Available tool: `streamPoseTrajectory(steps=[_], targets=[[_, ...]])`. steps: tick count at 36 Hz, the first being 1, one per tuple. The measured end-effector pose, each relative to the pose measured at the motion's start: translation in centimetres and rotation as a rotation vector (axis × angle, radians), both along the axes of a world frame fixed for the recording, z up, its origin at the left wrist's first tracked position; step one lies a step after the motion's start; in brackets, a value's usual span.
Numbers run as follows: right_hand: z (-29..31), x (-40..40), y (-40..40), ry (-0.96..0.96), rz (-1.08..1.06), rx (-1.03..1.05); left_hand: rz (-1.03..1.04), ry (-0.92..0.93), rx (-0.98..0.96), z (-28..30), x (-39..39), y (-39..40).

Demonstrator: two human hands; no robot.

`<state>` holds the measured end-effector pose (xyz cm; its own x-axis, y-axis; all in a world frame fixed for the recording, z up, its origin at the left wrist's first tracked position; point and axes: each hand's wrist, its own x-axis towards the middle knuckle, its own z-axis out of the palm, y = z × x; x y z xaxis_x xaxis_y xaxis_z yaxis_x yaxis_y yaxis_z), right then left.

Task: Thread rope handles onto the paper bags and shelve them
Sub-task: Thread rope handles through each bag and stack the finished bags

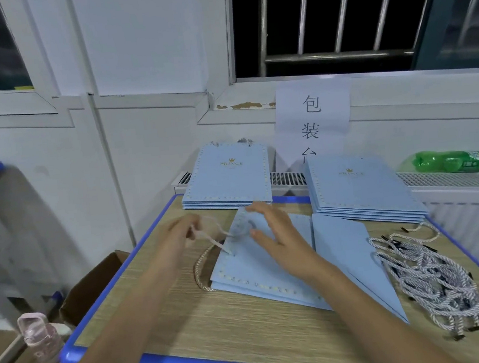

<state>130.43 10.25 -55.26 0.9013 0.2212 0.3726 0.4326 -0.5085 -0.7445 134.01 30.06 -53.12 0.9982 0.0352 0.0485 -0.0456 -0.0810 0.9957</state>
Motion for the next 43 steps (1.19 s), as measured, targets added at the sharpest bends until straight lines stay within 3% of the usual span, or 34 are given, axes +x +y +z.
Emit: streamPoseTrajectory(steps=[2, 4, 6, 10, 16, 21, 28, 33, 36, 39, 41, 43], targets=[[-0.8, 0.1, -0.6, 0.062, 0.011, -0.182, 0.112, 0.028, 0.312, -0.6, 0.7, 1.3], [-1.3, 0.2, -0.7, 0.083, 0.009, -0.376, 0.168, -0.035, 0.88, -1.7, 1.1, 2.5], [-1.5, 0.3, -0.7, 0.106, 0.012, -0.475, 0.165, -0.101, 1.165, -2.8, 1.3, 2.9], [-1.4, 0.3, -0.5, 0.11, 0.001, -0.498, 0.0, -0.047, 0.874, -2.4, 1.4, 1.8], [-1.1, -0.1, -0.6, 0.125, 0.013, -0.521, -0.234, 0.056, 1.108, -1.0, 3.7, 1.8], [-0.5, -0.9, -0.8, 0.145, 0.101, -0.52, -0.172, 0.036, 1.473, 0.4, 4.9, 3.4], [-0.4, -1.4, -0.4, 0.136, 0.13, -0.651, -0.002, 0.122, 1.17, 0.1, 6.6, 4.5], [-0.4, -1.4, 0.2, 0.142, 0.1, -0.742, -0.296, 0.388, 0.091, 1.5, 5.6, 5.7], [-0.4, -1.3, 0.4, 0.138, 0.099, -0.811, -0.359, 0.402, -0.219, 1.8, 4.8, 5.9], [-0.5, -1.4, 0.2, 0.156, 0.099, -0.838, -0.261, 0.395, -0.1, 1.0, 4.6, 5.5], [-0.6, -1.3, 0.1, 0.161, 0.094, -0.851, -0.126, 0.295, 0.149, -0.1, 4.6, 5.3], [-0.8, -1.1, 0.0, 0.179, 0.1, -0.854, -0.012, 0.07, 0.471, -1.0, 4.7, 5.4]])
